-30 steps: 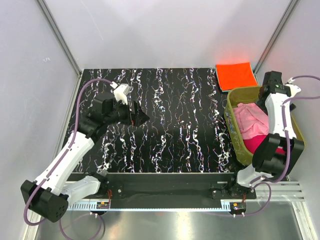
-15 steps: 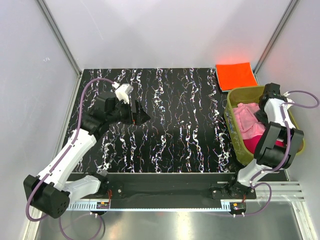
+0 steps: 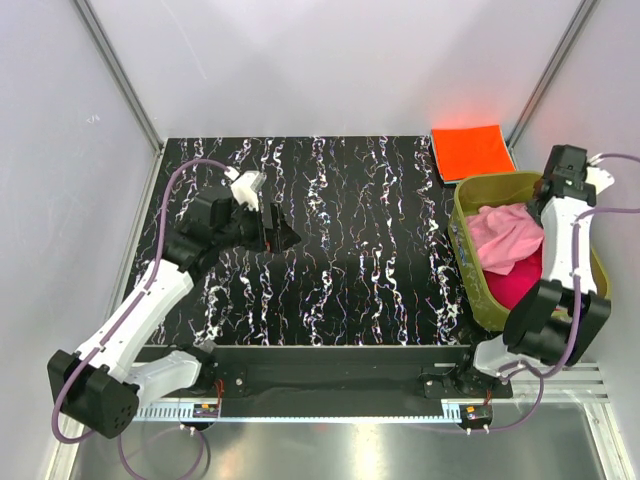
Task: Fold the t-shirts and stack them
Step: Grab the tshirt from the pile, then move the tshirt to the center of the board
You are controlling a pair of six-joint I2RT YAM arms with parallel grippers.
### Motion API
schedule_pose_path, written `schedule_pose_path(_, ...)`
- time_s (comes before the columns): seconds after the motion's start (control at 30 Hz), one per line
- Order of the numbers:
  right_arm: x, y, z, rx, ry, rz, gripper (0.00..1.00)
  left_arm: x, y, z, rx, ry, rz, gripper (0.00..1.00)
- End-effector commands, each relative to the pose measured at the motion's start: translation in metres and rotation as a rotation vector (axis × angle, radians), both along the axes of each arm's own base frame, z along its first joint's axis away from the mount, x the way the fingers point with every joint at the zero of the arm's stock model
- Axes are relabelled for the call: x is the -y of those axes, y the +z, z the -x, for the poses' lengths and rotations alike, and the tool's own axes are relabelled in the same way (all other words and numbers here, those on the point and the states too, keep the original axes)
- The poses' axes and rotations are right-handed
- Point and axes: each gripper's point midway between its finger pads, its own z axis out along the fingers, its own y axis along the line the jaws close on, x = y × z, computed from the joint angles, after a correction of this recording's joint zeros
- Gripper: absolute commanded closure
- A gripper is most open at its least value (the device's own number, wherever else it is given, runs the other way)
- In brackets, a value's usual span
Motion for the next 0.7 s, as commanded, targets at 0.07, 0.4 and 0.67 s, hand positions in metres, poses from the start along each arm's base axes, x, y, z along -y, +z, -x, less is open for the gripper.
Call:
schedule_pose_path(0.07,-0.001,0.086,0.006,0.151,0.023,0.078,0.97,0.003,0.017,0.001,0.076,-0.014,0.042,0.01)
schedule_pose_path(0.4,-0.107,0.230,-0.030,0.577,0.501,-0.184,1.00,-0.007,0.028,0.000,0.137,0.028,0.027,0.01)
schedule_pose_path(0.67,-0.267,0.380,-0.033,0.947,1.058,-0.277,1.00,-0.015,0.051,0.001,0.188,0.074,0.046,0.01)
